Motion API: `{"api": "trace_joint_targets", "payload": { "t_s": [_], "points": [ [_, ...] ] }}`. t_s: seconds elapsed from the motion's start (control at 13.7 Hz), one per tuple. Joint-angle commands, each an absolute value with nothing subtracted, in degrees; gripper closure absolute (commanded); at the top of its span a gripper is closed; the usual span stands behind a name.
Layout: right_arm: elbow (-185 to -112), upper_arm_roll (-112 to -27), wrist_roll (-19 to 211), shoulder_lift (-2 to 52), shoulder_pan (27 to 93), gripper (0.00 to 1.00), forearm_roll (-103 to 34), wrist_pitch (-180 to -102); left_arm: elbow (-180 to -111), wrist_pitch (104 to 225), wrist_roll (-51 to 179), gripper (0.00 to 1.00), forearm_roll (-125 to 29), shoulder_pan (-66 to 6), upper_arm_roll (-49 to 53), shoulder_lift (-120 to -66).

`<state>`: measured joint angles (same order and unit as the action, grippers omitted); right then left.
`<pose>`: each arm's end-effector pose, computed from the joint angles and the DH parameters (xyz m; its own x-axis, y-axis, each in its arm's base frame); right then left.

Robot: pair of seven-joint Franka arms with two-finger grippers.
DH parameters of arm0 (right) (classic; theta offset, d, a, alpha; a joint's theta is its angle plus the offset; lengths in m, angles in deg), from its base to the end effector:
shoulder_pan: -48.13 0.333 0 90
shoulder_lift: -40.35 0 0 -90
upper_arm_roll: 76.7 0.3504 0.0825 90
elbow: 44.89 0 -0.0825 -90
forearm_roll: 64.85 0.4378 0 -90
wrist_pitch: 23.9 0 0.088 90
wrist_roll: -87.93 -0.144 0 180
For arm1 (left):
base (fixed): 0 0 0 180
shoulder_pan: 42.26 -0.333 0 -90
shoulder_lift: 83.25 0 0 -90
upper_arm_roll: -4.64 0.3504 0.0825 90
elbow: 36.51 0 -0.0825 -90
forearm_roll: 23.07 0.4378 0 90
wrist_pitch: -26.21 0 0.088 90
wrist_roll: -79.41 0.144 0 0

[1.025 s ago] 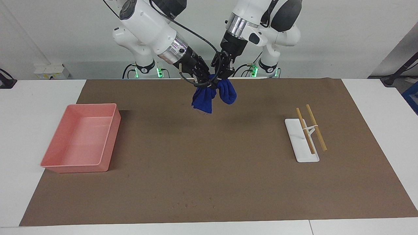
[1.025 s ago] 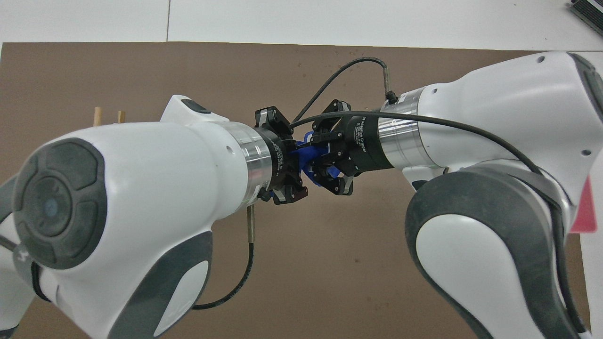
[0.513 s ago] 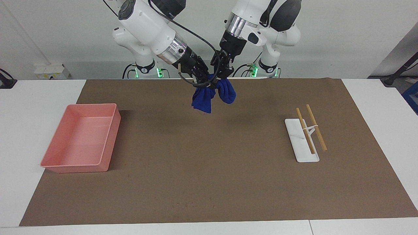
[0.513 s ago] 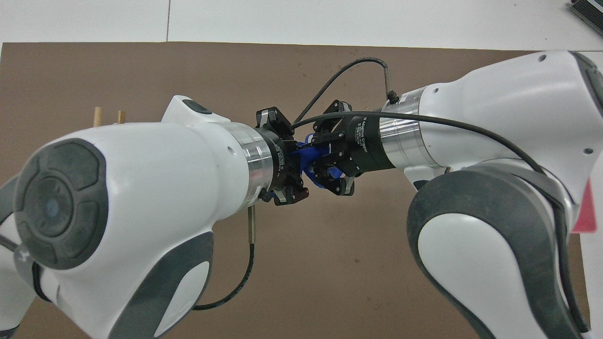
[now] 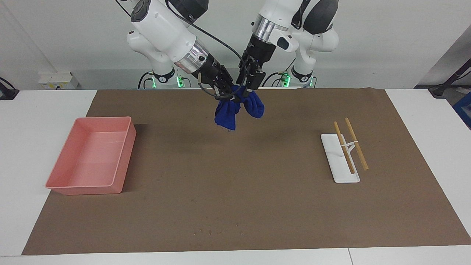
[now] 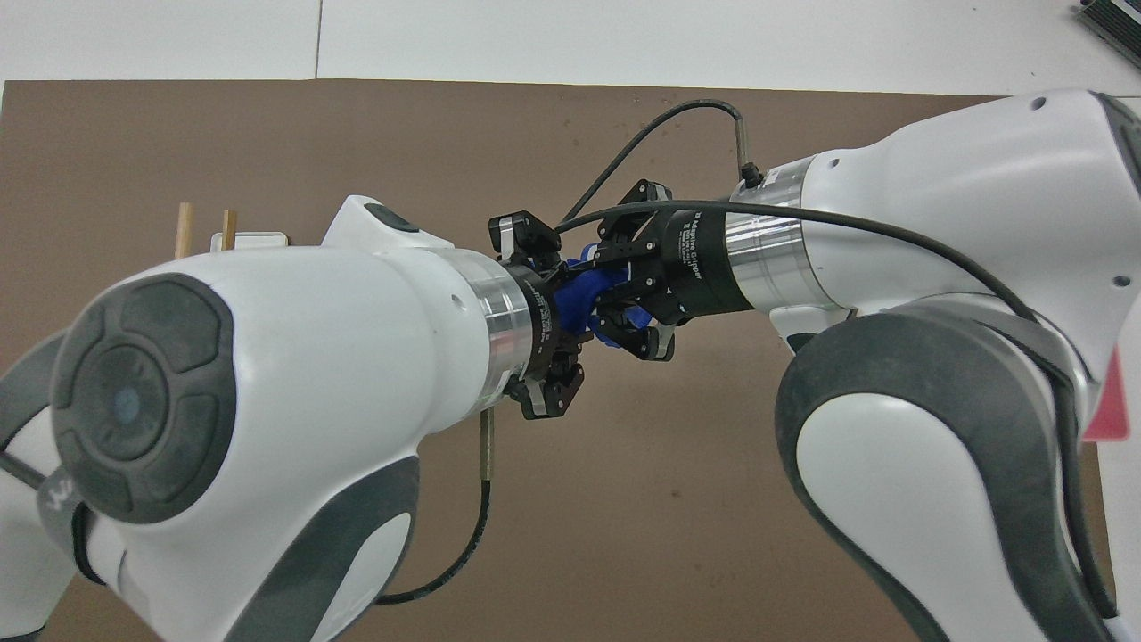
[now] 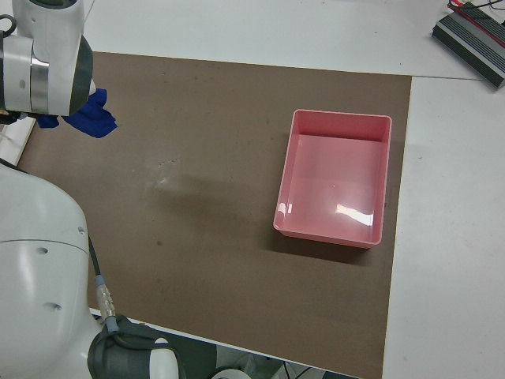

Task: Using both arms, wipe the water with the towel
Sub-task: 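Close the right gripper on the towel and open the left gripper, then carry the towel with the right gripper while the left gripper withdraws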

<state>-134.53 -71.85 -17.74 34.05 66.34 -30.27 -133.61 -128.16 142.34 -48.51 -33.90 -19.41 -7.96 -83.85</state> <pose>0.6088 0.3213 0.6095 -0.0040 -0.8009 -0.5988 -0.9997 0.0171 -0.0162 0.5328 -0.3993 0.6535 -0.0429 0.9182 -0.3939 0.9719 0.1297 0.1964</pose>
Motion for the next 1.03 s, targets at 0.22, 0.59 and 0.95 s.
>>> {"api": "trace_joint_targets", "payload": {
  "t_s": [0.22,0.59,0.95],
  "points": [
    [-135.0,-71.6,-17.7,35.2,65.7,1.00,-32.5,-132.9,-127.5,137.9,-43.3,0.00,-33.9,-23.5,-7.4,-83.1],
    [-136.3,-71.8,-8.5,34.3,64.5,1.00,-38.6,-136.1,-129.1,131.9,-25.6,0.00,-34.0,-32.5,-7.3,-81.6],
    [-130.7,-71.8,8.4,24.0,60.8,1.00,-47.6,-139.2,-130.3,126.8,-1.1,0.00,-34.0,-42.7,-7.2,-80.6]
  ]
}}
